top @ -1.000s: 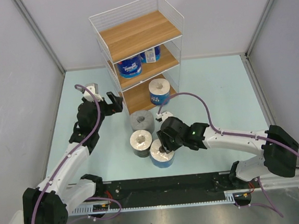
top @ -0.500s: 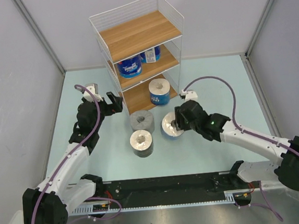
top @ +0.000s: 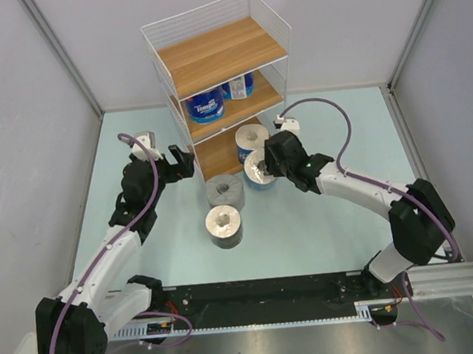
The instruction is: Place and organize the paper towels onto the shelf
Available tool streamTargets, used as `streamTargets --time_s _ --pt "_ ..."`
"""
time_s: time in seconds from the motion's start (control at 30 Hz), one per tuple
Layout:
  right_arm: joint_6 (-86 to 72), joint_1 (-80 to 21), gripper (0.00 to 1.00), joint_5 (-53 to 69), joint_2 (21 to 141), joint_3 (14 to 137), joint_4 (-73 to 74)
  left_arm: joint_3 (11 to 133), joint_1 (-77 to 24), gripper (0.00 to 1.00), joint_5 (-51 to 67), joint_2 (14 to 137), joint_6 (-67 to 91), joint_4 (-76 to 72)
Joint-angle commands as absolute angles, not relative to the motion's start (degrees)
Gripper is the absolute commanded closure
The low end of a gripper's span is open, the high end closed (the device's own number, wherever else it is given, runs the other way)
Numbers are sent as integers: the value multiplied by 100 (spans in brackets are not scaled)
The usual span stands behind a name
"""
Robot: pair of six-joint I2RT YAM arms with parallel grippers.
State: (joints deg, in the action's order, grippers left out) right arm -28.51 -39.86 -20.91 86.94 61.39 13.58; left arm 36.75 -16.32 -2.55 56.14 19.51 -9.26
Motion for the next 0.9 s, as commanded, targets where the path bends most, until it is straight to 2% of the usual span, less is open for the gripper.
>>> streamTargets --time_s 0.0,0.43,0.87 --pt "-2839 -4332 70 -1977 8894 6811 668 3920 -1608 0 -176 5599 2030 -1020" --pt "-2804 -4719 70 -1784 9492 7532 589 3893 -1608 0 -167 5590 2039 -1037" --pt "-3006 -4509 68 -2030 10169 7875 62 3885 -1608 0 -158 5555 2030 -1028"
